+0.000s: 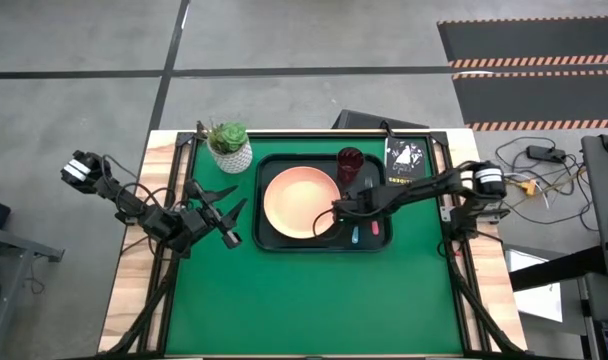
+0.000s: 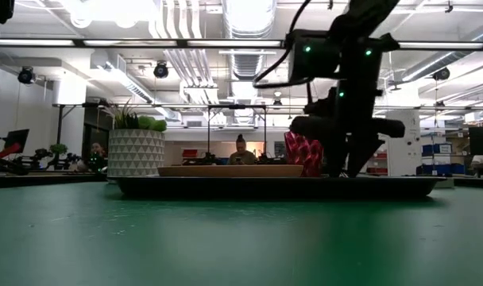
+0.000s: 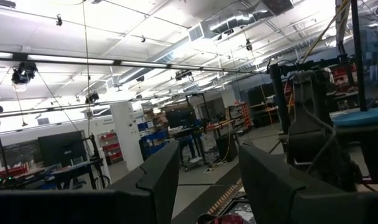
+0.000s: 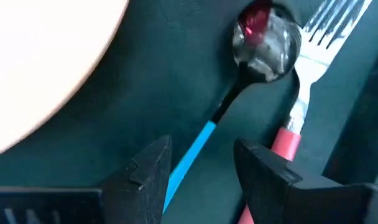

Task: Pick and place plate/cup/fork/spoon on tray
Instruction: Put the blue spoon on the dark green serving tray to the right of the orange plate

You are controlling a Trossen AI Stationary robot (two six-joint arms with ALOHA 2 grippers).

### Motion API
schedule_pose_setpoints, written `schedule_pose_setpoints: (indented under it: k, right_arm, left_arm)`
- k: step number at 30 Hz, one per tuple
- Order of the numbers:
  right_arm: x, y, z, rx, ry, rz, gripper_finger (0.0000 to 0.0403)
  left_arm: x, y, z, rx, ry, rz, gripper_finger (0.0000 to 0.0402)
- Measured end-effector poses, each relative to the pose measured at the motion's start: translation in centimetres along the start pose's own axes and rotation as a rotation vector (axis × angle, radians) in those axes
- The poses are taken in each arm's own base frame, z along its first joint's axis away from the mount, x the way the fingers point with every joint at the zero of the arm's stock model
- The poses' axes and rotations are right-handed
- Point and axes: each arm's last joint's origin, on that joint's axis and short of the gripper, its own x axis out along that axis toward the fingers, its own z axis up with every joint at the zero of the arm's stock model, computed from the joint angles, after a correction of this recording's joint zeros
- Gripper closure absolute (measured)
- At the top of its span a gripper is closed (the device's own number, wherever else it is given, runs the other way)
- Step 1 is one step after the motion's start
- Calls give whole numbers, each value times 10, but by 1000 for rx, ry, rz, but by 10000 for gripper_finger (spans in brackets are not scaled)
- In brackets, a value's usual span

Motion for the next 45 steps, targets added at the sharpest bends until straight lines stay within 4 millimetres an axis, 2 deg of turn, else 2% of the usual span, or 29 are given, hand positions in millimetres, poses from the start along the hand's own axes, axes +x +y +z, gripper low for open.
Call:
schedule_pose_setpoints:
  k: [8,21,25,32,36,38,43,45]
  right_arm:
    - [16,12,2,-40,9,-51,274]
    - [13,10,1,19,6,-45,375]
    - [0,8,4,28,2,-29,390]
    - [-45,-5,1,0,-32,57,392]
    - [-72,-8,-15,-91,-95,223,393]
    - [-81,-6,-25,-142,-126,396,393]
    - [-90,10,-48,-343,-288,1110,393]
    - [-89,11,-57,-391,-373,1363,393]
  left_arm:
    - [0,0,0,1,0,1,256]
    - [0,0,0,0,1,0,256]
    - [0,0,0,3,2,-1,256]
    - [0,0,-1,3,3,-2,256]
    - [0,-5,-5,59,22,-36,256]
    - [-1,-10,-9,124,26,-90,256]
    - [-7,-34,-29,385,-4,-437,256]
    - [-11,-40,-36,420,-25,-583,256]
